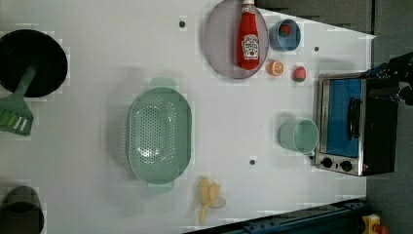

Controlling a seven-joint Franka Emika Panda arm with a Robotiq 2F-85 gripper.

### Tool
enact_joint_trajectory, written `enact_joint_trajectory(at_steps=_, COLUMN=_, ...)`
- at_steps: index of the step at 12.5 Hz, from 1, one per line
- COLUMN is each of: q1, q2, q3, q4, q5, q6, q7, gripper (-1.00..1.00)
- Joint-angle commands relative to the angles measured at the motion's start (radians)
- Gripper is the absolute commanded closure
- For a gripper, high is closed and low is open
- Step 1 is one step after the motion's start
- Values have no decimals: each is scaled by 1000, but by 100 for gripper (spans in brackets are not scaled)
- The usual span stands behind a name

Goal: Drag strainer left to right.

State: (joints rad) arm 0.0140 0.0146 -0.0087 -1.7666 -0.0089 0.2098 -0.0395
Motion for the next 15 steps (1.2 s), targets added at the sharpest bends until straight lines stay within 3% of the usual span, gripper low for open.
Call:
enact_joint_trajectory(at_steps=1, q1=-34, q2=-410, q3=-13, q4=-245, q5=-10, q6=-167, q7=203, gripper=-59)
enact_joint_trajectory(at_steps=3, q1=-26, q2=-404, q3=5, q4=-245, q5=7, q6=-149, q7=217, gripper=-100)
enact_joint_trajectory(at_steps=9, q1=4, q2=-321, q3=232, q4=-245, q5=32, q6=7, q7=369, gripper=-100)
enact_joint_trajectory(at_steps=15, q1=7, q2=-122, q3=502, q4=-248, q5=32, q6=151, q7=845, gripper=-100)
